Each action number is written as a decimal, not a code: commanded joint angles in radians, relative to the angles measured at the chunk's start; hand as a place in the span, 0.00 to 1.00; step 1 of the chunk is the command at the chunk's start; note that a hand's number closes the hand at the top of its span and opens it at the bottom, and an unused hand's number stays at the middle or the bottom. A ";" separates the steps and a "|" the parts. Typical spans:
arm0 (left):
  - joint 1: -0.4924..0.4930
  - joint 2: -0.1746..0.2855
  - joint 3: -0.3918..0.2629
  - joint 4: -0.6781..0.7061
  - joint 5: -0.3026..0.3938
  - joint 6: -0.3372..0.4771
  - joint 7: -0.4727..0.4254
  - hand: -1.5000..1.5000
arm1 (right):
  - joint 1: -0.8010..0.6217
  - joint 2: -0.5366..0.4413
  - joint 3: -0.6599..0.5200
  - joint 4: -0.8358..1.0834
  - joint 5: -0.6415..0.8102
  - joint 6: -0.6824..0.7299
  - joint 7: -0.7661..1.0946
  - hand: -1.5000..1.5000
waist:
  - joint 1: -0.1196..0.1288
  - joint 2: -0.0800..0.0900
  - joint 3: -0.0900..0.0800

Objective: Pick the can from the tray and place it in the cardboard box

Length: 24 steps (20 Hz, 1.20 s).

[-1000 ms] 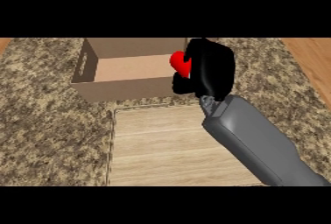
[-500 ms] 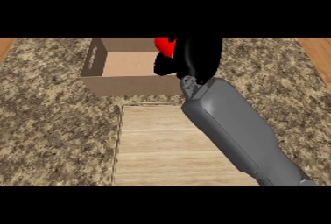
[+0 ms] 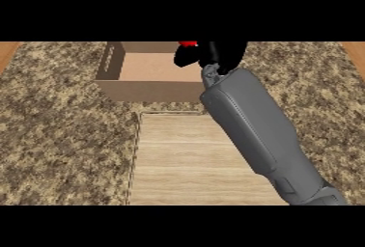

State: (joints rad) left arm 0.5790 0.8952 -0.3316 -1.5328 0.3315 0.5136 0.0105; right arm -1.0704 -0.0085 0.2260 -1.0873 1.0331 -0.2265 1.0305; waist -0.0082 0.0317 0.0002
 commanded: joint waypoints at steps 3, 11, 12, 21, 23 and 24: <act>-0.254 -0.023 0.091 -0.117 -0.004 0.024 -0.066 0.50 | -0.026 0.006 -0.073 0.143 0.027 -0.079 0.048 1.00 | -0.012 0.009 -0.006; -0.278 -0.026 0.073 -0.120 -0.011 0.018 -0.062 0.50 | -0.038 0.008 -0.200 0.249 -0.062 -0.169 0.012 0.00 | 0.018 0.017 -0.003; -0.290 -0.022 0.075 -0.105 -0.019 0.019 -0.063 0.50 | -0.027 0.008 -0.196 0.257 -0.071 -0.191 -0.016 0.00 | 0.018 0.021 -0.004; -0.308 -0.037 0.059 -0.104 -0.016 0.023 -0.041 0.50 | -0.089 0.008 -0.217 0.275 -0.012 -0.394 -0.108 0.00 | 0.000 0.009 -0.004; -0.295 -0.032 0.071 -0.094 -0.005 0.028 -0.041 0.50 | -0.083 0.008 -0.234 0.266 0.009 -0.473 -0.115 0.00 | -0.006 0.001 -0.003; -0.290 -0.020 0.074 -0.090 -0.005 0.019 -0.047 0.50 | -0.094 0.002 -0.251 0.261 0.003 -0.489 -0.121 0.00 | -0.007 -0.004 -0.003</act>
State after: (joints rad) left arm 0.5249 0.9083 -0.3603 -1.5195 0.3234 0.5060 0.0424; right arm -1.1501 -0.0043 0.0008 -0.8215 1.0202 -0.5837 0.9087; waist 0.0211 0.0380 0.0044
